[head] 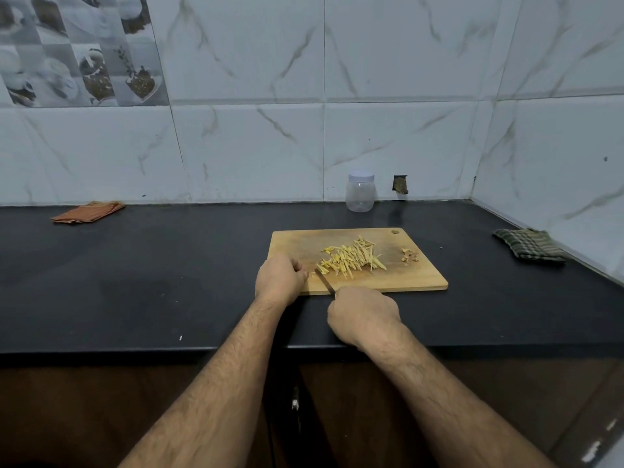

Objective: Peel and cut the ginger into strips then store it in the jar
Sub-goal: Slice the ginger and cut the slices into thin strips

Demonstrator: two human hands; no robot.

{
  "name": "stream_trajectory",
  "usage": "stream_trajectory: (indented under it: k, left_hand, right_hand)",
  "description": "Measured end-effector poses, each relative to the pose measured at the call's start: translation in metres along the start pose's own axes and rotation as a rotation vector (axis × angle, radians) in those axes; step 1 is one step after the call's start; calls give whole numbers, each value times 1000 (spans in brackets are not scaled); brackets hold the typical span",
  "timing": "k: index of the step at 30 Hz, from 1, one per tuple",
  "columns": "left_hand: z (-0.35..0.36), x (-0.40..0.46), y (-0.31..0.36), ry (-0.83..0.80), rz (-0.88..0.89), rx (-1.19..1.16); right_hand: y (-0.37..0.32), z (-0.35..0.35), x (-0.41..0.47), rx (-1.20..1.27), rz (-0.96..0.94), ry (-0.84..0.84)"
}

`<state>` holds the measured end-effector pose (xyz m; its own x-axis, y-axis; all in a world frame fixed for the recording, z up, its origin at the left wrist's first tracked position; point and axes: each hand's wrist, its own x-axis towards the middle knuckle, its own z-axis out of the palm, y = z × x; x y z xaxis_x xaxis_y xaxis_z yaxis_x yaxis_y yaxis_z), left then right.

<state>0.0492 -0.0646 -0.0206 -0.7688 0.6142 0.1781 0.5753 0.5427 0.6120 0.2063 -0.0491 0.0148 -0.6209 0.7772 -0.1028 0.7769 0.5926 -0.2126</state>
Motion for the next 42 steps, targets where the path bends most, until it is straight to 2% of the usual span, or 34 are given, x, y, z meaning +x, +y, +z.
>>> stream_trajectory:
  k: [6,13,21,26,31,34,42]
  left_hand:
    - [4,-3,-10,121,16,-57]
    - [6,-11,-7,214,44,-112]
    - [4,-13,-10,369,-44,-216]
    - [3,-2,-12,325,-55,-148]
    - [-3,25,-6,163,-18,136]
    - [-4,39,-7,57,3,223]
    - [-6,38,0,13,33,255]
  right_hand:
    - [-3,0,9,-51,-34,-1]
    - [13,-17,27,-68,24,27]
    - [6,-13,28,-34,-21,37]
    - [12,-11,33,0,21,95]
    - [9,-2,35,80,-10,108]
    - [11,2,38,113,-22,140]
    - [16,11,44,142,-29,194]
